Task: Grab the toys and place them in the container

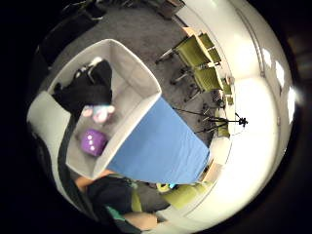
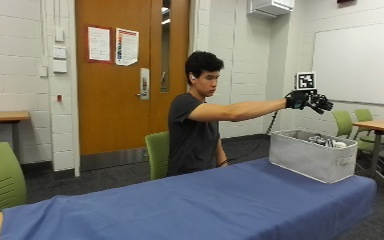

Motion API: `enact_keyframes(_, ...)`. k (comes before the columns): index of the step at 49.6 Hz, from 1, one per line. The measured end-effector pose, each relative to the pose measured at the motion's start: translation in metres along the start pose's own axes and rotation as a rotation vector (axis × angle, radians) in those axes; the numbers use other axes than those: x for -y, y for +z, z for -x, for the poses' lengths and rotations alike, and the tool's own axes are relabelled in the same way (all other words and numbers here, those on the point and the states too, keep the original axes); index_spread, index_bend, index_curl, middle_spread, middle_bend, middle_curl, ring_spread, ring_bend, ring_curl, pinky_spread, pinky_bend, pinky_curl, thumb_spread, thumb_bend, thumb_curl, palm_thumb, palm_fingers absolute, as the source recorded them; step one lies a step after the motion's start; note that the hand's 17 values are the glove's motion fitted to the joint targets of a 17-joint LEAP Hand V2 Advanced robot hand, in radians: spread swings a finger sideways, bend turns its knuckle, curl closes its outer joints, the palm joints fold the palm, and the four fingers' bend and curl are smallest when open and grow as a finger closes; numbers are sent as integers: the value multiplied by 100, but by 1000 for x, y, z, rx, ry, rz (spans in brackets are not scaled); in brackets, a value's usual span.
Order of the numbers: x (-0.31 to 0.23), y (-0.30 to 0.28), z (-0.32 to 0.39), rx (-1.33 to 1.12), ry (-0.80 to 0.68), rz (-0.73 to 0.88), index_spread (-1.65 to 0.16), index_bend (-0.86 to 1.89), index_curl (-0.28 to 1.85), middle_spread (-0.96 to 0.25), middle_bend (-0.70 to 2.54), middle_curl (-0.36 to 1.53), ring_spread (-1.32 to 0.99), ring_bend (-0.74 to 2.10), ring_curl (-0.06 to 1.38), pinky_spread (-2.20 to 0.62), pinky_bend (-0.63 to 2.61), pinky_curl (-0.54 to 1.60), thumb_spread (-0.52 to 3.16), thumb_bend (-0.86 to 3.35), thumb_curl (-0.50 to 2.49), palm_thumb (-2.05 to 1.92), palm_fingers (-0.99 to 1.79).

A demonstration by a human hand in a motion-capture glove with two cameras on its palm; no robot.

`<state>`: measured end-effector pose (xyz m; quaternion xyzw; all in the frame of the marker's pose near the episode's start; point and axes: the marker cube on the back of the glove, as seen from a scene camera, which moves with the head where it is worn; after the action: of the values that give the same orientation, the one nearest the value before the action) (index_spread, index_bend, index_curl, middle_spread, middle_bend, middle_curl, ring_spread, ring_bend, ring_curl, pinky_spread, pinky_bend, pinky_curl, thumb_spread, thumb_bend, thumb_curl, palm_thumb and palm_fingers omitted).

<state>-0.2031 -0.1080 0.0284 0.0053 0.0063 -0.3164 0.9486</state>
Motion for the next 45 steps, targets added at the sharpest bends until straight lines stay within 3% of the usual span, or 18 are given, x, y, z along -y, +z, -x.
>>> enact_keyframes(8, -40, -18, -19, -4, 158, -45, -37, -6, 77, -10, 39, 56, -11, 87, 40, -10, 147, 45, 87, -12, 46, -15, -21)
enact_keyframes(14, -76, -35, 30, -3, 189, -61, -35, 6, 65, -9, 41, 55, -11, 79, 37, -6, 134, 40, 90, -13, 39, -16, -19)
enact_keyframes(24, -158, -26, -60, -190, 368, -64, -32, 14, 55, -8, 38, 52, -14, 69, 34, -6, 119, 34, 95, -12, 29, -16, -10)
enact_keyframes(28, -195, -22, -78, -88, 314, -80, -31, 15, 53, -8, 37, 50, -15, 66, 33, -7, 114, 32, 96, -11, 27, -15, -7)
enact_keyframes(33, -224, -5, -119, -153, 535, -64, -31, 16, 51, -7, 36, 49, -16, 64, 31, -7, 109, 31, 97, -11, 24, -15, -4)
enact_keyframes(45, -282, 32, -155, -83, 641, -45, -29, 16, 47, -7, 34, 47, -19, 59, 30, -9, 101, 29, 100, -10, 19, -14, -2)
